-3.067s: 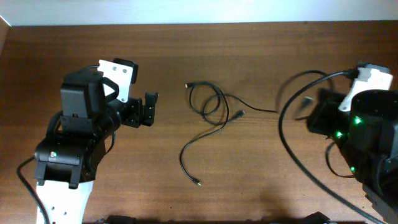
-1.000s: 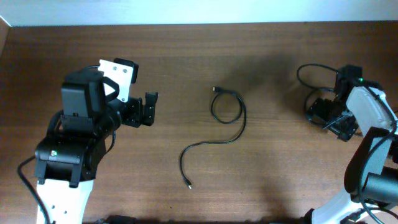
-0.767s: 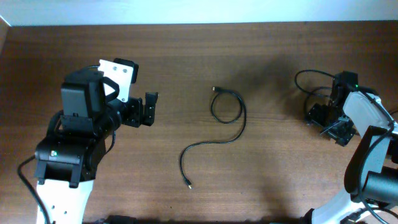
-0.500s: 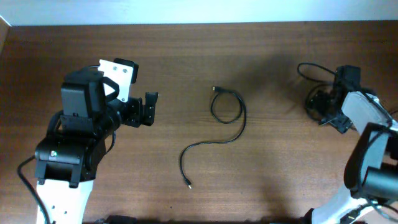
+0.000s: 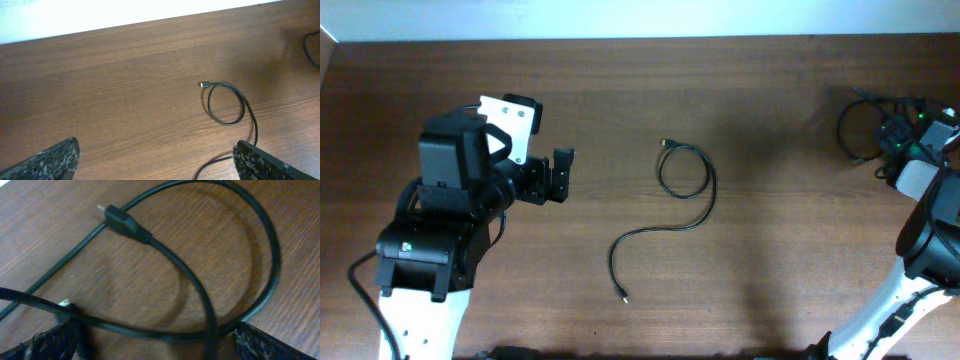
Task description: Untangle cables
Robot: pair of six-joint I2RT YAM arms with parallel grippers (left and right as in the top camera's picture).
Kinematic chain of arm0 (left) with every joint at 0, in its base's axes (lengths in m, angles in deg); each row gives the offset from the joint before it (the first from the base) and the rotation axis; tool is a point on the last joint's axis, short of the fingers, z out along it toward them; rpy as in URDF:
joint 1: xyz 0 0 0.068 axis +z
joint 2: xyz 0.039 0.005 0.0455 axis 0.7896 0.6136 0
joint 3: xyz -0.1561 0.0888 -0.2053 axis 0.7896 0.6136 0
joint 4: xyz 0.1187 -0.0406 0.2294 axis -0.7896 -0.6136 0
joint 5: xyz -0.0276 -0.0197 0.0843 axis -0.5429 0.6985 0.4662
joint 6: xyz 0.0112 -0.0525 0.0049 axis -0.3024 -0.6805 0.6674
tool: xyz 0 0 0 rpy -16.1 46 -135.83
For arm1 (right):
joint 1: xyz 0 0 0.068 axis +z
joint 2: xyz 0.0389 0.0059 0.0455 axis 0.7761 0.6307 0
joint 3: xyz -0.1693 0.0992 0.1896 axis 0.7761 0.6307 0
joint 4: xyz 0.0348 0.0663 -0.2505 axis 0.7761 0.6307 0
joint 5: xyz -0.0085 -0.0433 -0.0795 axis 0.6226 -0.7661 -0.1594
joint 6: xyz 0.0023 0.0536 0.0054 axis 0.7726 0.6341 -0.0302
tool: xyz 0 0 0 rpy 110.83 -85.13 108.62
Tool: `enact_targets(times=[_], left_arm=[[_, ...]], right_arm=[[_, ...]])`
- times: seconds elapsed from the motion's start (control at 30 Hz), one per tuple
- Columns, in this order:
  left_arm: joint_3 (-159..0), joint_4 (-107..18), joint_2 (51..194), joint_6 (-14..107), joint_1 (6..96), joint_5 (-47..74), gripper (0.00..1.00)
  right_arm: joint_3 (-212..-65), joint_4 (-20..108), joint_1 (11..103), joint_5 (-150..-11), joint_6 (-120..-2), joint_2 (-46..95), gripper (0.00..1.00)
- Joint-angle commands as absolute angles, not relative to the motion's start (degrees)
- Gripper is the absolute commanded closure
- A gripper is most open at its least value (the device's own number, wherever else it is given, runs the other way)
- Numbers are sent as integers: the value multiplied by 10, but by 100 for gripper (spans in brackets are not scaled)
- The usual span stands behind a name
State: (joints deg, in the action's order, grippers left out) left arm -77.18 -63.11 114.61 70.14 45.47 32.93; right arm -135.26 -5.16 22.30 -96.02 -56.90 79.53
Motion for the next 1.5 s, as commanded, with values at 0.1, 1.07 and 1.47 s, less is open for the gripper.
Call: enact_targets(times=[0.1, 1.07, 1.47], left_arm=[[-774, -630, 1145, 706, 456, 332, 1], [-774, -630, 1145, 706, 456, 332, 1], [-774, -630, 1145, 706, 456, 332, 1]], right_arm=[[-1390, 27, 269, -885, -770, 602, 1], [-1358, 374, 761, -784, -713, 652, 1], [-1305, 308, 760, -832, -713, 652, 1]])
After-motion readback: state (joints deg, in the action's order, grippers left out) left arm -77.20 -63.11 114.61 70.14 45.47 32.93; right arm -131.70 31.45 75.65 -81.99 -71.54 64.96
